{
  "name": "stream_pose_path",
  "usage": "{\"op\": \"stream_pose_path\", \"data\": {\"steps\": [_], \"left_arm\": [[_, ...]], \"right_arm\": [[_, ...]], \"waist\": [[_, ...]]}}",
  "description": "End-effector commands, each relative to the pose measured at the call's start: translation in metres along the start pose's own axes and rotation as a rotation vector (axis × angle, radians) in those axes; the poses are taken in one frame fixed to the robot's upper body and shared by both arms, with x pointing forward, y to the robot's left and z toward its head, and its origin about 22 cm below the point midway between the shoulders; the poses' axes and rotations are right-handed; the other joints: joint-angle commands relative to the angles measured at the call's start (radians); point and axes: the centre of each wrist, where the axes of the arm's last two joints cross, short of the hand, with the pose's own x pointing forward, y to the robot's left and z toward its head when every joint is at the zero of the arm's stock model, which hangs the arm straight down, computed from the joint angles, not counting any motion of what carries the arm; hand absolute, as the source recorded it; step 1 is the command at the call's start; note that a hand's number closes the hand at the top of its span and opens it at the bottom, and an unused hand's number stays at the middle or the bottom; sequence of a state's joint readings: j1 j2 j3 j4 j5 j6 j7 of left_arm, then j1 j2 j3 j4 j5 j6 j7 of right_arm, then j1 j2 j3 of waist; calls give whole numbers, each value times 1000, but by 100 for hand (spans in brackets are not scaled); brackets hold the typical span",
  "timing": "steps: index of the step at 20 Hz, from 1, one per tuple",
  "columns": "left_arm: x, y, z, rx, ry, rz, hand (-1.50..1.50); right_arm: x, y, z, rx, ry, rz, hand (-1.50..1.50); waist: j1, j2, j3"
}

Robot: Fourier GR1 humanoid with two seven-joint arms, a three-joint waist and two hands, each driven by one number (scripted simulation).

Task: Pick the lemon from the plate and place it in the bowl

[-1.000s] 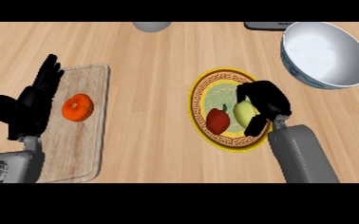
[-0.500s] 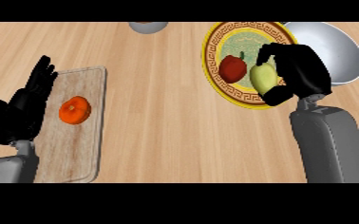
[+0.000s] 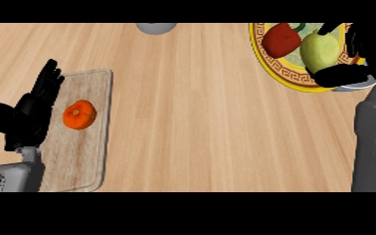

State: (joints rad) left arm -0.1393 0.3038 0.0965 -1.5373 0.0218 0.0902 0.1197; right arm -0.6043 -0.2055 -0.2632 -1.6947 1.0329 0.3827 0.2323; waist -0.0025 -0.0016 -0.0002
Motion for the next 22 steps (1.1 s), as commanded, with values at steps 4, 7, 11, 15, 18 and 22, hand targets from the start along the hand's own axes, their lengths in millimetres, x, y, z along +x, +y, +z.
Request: {"op": "stream_pose_path", "data": {"steps": [4,7,11,15,18,22], "left_arm": [[-10,11,-4,-5,-19,-5,0],[13,-9,-15,-7,2,12,0],[3,-3,-24,1,-9,4,0],[15,-2,-6,-30,-27,7,0],[9,-6,-10,-29,-35,-1,0],[6,1,-10,-38,-21,15,0]], "right_arm": [[-52,-10,-37,-14,53,-92,150],[-66,-1,-54,-1,63,-135,150],[-110,4,-65,-16,86,-161,150],[-129,29,-77,-12,85,-114,150],[-142,39,-81,-25,89,-128,150],[-152,36,-87,-29,101,-134,150]], "waist": [[9,5,0],[12,5,1],[14,10,1],[32,11,1],[45,19,2],[55,22,2]]}}
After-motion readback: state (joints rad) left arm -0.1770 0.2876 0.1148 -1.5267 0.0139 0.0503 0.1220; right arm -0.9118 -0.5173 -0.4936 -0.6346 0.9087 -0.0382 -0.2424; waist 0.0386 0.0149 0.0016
